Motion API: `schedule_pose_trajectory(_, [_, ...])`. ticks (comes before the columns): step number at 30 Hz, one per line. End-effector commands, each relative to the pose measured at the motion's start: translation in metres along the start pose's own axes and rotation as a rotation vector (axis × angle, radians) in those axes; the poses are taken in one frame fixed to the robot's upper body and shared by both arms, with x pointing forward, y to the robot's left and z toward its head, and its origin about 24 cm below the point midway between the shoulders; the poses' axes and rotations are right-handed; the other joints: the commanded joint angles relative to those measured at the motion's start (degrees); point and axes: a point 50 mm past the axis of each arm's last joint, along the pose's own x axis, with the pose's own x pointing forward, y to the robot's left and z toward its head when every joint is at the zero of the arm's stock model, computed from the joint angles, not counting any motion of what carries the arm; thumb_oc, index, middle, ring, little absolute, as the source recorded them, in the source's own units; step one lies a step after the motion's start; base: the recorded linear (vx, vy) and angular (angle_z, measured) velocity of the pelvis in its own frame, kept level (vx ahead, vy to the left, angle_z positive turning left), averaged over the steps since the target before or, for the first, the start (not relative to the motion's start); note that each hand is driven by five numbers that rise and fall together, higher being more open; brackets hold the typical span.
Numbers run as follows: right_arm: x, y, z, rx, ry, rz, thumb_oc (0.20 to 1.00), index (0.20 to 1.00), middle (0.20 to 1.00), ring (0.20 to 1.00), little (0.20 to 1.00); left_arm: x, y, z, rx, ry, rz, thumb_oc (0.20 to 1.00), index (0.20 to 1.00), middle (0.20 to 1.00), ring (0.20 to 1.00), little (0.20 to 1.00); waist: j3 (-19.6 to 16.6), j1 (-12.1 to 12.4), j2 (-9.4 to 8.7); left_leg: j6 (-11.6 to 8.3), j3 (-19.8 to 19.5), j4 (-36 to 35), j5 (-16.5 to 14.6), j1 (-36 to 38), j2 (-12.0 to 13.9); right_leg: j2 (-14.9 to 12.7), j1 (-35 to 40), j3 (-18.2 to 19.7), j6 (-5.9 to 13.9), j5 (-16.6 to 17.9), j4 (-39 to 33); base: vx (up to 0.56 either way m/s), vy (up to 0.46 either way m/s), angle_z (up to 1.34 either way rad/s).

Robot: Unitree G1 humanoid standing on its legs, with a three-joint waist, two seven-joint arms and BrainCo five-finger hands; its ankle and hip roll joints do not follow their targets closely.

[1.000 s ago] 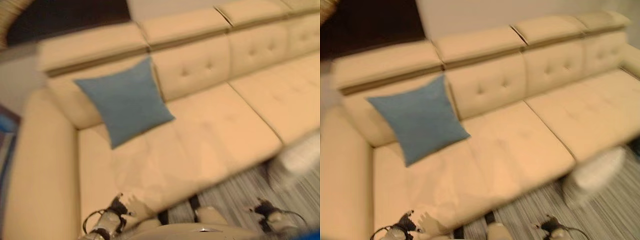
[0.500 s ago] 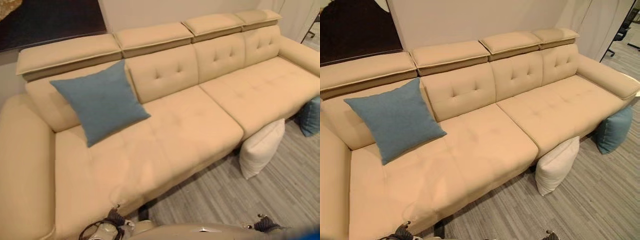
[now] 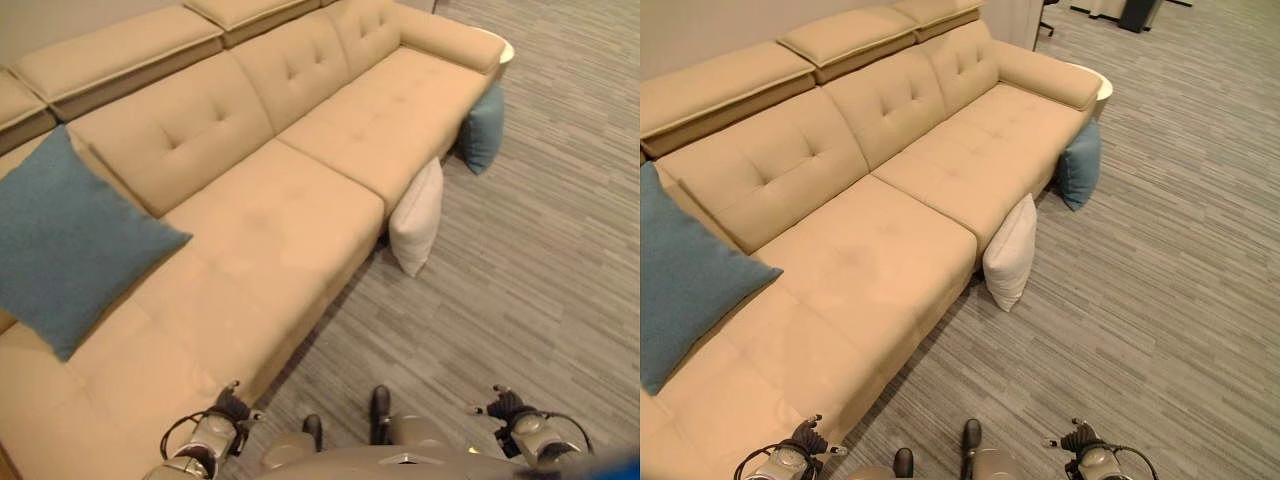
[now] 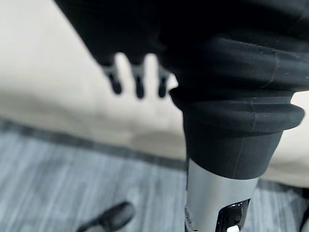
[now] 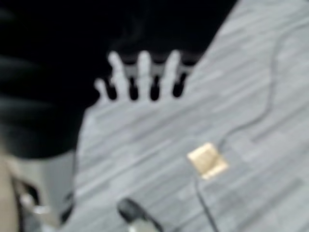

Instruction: Pick up all the scattered cushions and arrange them neatly on the sofa.

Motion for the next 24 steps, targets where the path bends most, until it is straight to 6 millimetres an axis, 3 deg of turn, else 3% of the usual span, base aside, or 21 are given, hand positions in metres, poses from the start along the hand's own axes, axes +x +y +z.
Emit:
schedule_pose_trajectory(1, [0.001,-0.010,0.000,-0.019,-0.006,-0.040,1.000,1.000,1.000,1.000,1.000,0.001,0.017,-0.005,0.009,-0.005,0.045,1.000,1.000,1.000,1.000,1.000,-1.64,0.74,-2.69,-3.93,-1.01,7.51,-4.43,0.05,-3.06,-4.40,3.12,0.56,3.13,10.41,-9.91,0.04,-0.050,-0.49])
schedule_pose_trajectory(2, [0.001,-0.010,-0.002,-0.020,-0.001,-0.037,1.000,1.000,1.000,1.000,1.000,0.001,0.016,-0.006,0.006,-0.002,0.043,1.000,1.000,1.000,1.000,1.000,-2.19,0.81,-3.08,-3.93,0.38,7.31,-4.94,0.93,-2.75,-5.21,3.01,-1.74,3.40,11.57,-10.73,0.04,-0.050,-0.26])
schedule_pose_trajectory(4, [0.001,-0.010,0.000,-0.025,-0.005,-0.040,1.000,1.000,1.000,1.000,1.000,0.001,0.016,-0.006,0.000,-0.003,0.044,1.000,1.000,1.000,1.000,1.000,-2.27,0.80,-3.16,-3.94,1.15,7.23,-5.08,1.38,-2.40,-5.39,2.68,-2.40,3.55,11.96,-10.53,0.04,-0.068,-0.16])
schedule_pose_trajectory(12, [-0.001,-0.003,-0.013,-0.022,0.031,-0.018,1.000,1.000,1.000,1.000,1.000,0.000,0.006,-0.007,-0.025,0.012,0.012,1.000,1.000,1.000,1.000,1.000,-3.77,-0.52,-3.40,-4.72,1.30,5.26,-4.98,6.00,-0.41,-3.16,3.47,-2.06,2.59,11.33,-10.20,0.10,-0.143,-0.17])
schedule_pose_trajectory(15, [-0.003,0.000,-0.021,-0.020,0.057,-0.012,1.000,1.000,1.000,1.000,1.000,0.000,0.002,-0.001,-0.019,-0.002,-0.005,1.000,1.000,1.000,1.000,1.000,-4.48,-1.96,-2.13,-6.27,-0.72,3.45,-2.11,7.81,3.11,-0.17,3.23,-0.67,0.35,7.41,-7.39,0.10,-0.198,0.07])
schedule_pose_trajectory(18, [-0.004,0.002,-0.027,-0.012,0.074,-0.005,1.000,1.000,1.000,1.000,1.000,0.000,0.001,0.002,-0.024,-0.008,-0.013,1.000,1.000,1.000,1.000,1.000,-5.03,-2.79,-1.70,-7.15,-1.67,3.36,-0.55,7.86,4.98,1.71,3.05,0.78,-0.90,5.04,-6.01,0.10,-0.254,0.09])
schedule_pose_trajectory(19, [-0.005,-0.002,-0.033,0.018,0.090,-0.025,1.000,1.000,1.000,1.000,1.000,0.002,0.000,0.018,-0.007,-0.053,-0.024,1.000,1.000,1.000,1.000,1.000,-4.51,-3.87,-2.07,-9.00,-1.07,10.03,4.48,4.03,7.37,3.15,4.59,1.11,-2.95,2.94,-5.10,0.13,-0.357,0.18])
schedule_pose_trajectory(22, [-0.005,-0.005,-0.037,0.037,0.109,-0.037,1.000,1.000,1.000,1.000,1.000,0.003,-0.001,0.030,0.001,-0.086,-0.027,1.000,1.000,1.000,1.000,1.000,-3.45,-3.89,-2.96,-8.31,-1.14,12.78,4.91,0.38,6.53,3.10,5.97,0.84,-3.70,2.11,-5.41,0.06,-0.196,0.54])
schedule_pose_trajectory(23, [-0.005,-0.009,-0.037,0.057,0.112,-0.052,1.000,1.000,1.000,1.000,1.000,0.004,-0.002,0.042,0.010,-0.123,-0.032,1.000,1.000,1.000,1.000,1.000,-2.12,-3.15,-3.96,-6.50,-0.53,10.97,1.81,-5.22,2.78,2.61,7.37,1.19,-3.42,1.83,-6.39,0.08,-0.124,0.41])
schedule_pose_trajectory(24, [-0.005,-0.010,-0.037,0.058,0.111,-0.055,1.000,1.000,1.000,1.000,1.000,0.004,-0.002,0.047,0.010,-0.139,-0.033,1.000,1.000,1.000,1.000,1.000,-1.60,-2.78,-4.27,-5.86,-0.20,10.47,0.90,-7.44,1.73,2.62,7.98,1.28,-3.28,1.69,-6.66,0.12,-0.144,0.20])
